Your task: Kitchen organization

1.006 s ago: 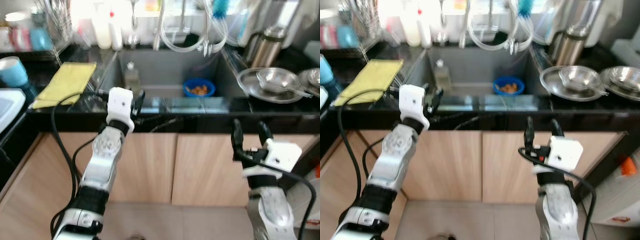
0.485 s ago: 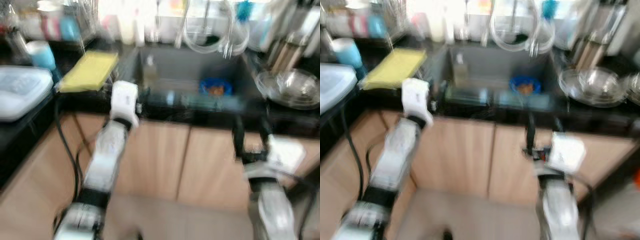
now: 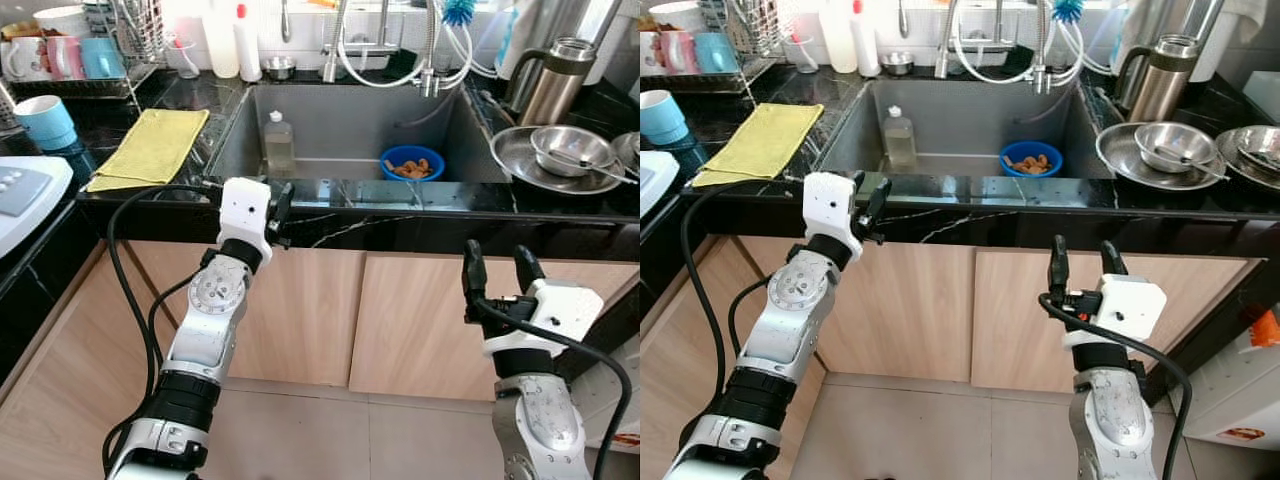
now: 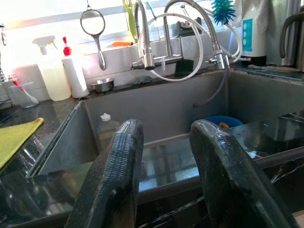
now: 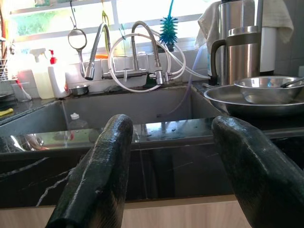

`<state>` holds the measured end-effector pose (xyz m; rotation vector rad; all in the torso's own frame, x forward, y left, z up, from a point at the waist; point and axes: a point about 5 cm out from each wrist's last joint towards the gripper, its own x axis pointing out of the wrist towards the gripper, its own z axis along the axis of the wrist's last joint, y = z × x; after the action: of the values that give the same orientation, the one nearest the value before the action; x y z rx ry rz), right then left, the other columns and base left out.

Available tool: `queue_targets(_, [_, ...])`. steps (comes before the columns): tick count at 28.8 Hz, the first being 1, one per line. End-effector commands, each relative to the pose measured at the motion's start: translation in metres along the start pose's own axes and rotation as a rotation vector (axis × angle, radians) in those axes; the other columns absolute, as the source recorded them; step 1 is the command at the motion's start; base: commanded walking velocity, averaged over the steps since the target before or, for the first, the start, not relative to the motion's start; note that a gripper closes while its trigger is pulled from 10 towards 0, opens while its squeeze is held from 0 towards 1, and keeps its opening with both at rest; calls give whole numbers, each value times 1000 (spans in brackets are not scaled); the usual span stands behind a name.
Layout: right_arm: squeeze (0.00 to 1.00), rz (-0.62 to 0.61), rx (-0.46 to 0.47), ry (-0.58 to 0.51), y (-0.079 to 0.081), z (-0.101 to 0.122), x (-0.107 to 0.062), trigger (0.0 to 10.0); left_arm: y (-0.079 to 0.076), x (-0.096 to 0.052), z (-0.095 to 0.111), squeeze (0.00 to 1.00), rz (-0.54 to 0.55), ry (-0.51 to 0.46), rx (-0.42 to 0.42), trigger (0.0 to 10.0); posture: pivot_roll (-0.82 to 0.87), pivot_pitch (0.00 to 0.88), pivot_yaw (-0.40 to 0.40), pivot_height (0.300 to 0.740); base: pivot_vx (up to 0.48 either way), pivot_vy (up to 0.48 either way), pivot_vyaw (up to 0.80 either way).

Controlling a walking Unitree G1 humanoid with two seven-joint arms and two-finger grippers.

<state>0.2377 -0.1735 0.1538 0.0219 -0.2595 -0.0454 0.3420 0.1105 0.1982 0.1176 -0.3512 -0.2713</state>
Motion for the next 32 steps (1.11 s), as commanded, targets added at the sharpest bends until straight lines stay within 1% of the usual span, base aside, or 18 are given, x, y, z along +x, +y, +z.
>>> queue_targets(1, [0,7,-1,0,1,1,1,10000,2,1,4,0,6,-12,-3,10000,52,77,6,740,240,0,0])
queue_targets(5, [0,16,-26,-7,2,2,1,10000,2,2,4,0,8,-17,-6,10000,51,80,5,740,242,0,0])
queue_targets(11, [0,13,-26,-11,1,3,0,10000,2,2,5,0,10,-19,-8,10000,51,82,2,740,268,0,650])
queue_targets(14, [0,-12,8,-11,-2,3,1,10000,1,2,5,0,11,-20,-10,10000,51,84,1,740,298,0,0])
queue_targets(21, [0,-24,-7,-10,-4,4,1,10000,2,2,5,0,9,-19,-12,10000,50,88,1,740,305,0,0])
queue_targets(27, [0,-39,-1,1,-5,2,2,10000,0,2,5,0,0,-24,-13,10000,51,89,1,740,307,0,0])
queue_targets(32, [0,-47,4,10,-6,2,3,10000,-1,2,5,0,-4,-25,-17,10000,51,89,0,740,305,0,-751])
